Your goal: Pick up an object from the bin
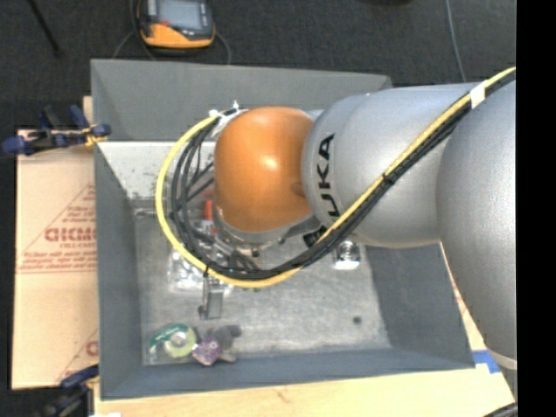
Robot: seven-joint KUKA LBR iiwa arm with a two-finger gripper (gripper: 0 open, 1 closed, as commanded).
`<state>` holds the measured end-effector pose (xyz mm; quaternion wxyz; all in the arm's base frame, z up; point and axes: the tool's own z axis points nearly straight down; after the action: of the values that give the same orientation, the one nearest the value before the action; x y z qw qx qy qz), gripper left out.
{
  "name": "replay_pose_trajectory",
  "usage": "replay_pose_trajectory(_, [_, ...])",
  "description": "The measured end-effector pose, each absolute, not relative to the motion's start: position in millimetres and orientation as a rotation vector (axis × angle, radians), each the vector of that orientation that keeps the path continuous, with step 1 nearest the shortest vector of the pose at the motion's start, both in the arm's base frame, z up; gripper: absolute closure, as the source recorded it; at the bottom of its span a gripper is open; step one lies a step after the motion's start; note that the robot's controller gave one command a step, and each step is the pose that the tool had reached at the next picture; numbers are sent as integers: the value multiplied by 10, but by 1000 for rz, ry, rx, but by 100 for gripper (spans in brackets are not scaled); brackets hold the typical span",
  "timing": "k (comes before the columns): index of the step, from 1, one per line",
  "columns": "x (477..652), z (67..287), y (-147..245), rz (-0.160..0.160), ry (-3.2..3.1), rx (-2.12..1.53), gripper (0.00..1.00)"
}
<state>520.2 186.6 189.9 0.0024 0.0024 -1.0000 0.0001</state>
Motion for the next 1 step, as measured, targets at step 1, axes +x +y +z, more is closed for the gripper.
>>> replay_pose_trajectory(1, [4838, 1135, 1601, 5, -3132, 105, 0])
